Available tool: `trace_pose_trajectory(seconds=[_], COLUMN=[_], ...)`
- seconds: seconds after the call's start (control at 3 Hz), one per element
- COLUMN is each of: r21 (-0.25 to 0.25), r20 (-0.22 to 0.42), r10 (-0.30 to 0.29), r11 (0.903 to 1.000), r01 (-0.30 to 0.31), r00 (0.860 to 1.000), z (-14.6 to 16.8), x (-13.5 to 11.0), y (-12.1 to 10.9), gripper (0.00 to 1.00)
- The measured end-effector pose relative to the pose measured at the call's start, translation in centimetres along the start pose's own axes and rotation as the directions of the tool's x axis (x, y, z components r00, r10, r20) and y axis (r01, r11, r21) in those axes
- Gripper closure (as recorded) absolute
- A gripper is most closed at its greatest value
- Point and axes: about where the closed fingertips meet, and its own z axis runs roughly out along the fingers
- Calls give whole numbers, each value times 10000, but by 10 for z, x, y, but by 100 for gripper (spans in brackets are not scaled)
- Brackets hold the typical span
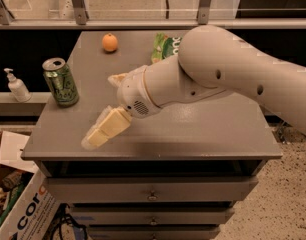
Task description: Knock green can over
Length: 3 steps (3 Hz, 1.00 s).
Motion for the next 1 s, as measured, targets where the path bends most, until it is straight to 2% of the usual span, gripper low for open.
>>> trace_pose_trajectory(seconds=[0.33,1.0], r21=[255,1042], r20=[354,1433], r10=[123,20], r11=[9996,9944], r01=[-132,-171], r00=[9993,9897], z=[8,49], x=[4,5], y=[-5,-51], gripper=[0,0])
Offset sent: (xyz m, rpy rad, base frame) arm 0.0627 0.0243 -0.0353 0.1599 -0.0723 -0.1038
